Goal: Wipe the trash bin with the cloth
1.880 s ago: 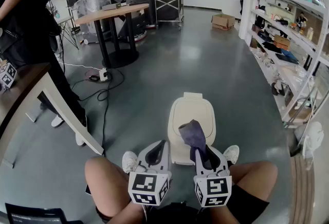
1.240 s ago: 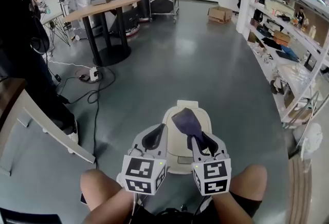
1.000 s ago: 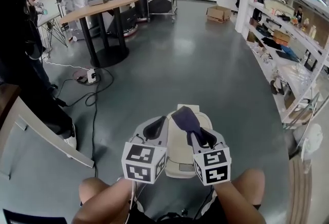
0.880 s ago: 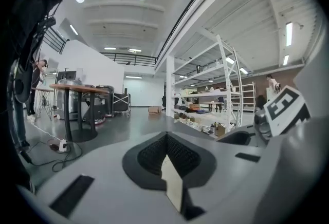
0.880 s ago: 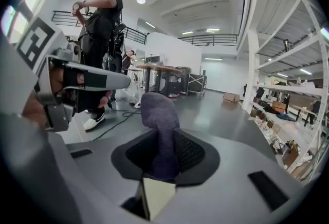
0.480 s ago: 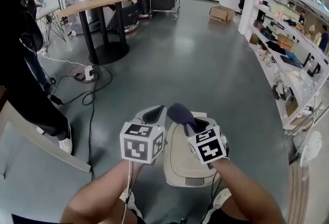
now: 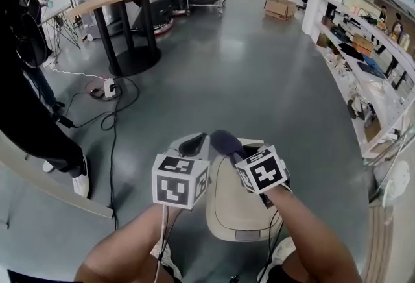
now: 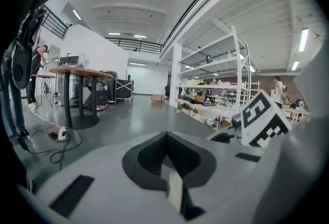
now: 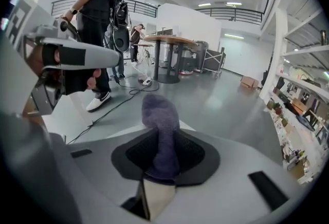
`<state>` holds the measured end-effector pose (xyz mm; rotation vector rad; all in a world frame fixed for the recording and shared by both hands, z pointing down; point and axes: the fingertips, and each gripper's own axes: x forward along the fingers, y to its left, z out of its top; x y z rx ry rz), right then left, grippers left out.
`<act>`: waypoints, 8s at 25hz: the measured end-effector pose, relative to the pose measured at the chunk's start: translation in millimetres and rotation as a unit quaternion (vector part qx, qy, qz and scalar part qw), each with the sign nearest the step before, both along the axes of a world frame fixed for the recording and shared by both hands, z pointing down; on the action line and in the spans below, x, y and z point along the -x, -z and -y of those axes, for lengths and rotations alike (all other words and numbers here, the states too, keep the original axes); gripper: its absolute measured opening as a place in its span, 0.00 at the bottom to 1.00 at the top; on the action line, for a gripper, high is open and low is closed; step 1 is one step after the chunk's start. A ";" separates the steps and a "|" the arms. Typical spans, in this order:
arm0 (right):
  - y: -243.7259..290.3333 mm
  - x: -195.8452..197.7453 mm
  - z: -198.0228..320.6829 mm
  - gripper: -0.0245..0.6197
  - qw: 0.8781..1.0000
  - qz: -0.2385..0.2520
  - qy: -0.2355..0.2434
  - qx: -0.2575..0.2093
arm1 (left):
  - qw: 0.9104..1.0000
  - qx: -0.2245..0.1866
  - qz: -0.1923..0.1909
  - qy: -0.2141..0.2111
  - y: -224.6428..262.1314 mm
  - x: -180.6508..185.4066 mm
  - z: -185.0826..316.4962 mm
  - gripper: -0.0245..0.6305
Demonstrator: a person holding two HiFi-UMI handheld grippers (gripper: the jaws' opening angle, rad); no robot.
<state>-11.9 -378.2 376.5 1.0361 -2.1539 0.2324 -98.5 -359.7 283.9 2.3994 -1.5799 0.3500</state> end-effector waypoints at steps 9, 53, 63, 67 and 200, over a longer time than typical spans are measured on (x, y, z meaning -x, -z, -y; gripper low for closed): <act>0.1 -6.7 3.7 0.19 1.000 -0.008 -0.005 0.002 | 0.998 0.033 -0.047 0.012 -6.7 8.5 2.6 0.04; 22.5 -64.4 -4.7 0.19 0.998 -0.011 -0.045 -0.046 | 0.999 0.034 0.002 -0.029 -22.8 -15.0 -8.3 0.04; 27.0 -2.1 -40.7 0.19 0.998 -0.014 0.023 -0.061 | 0.999 0.035 0.002 -0.021 -22.9 -3.8 -18.1 0.04; 21.5 21.8 -53.0 0.19 0.997 -0.022 0.051 -0.056 | 0.999 0.031 0.011 -0.022 -21.0 6.0 -21.5 0.04; 1.9 -116.9 -127.2 0.19 0.991 -0.026 -0.124 -0.032 | 0.997 0.006 0.033 -0.063 -1.0 -40.7 -72.0 0.04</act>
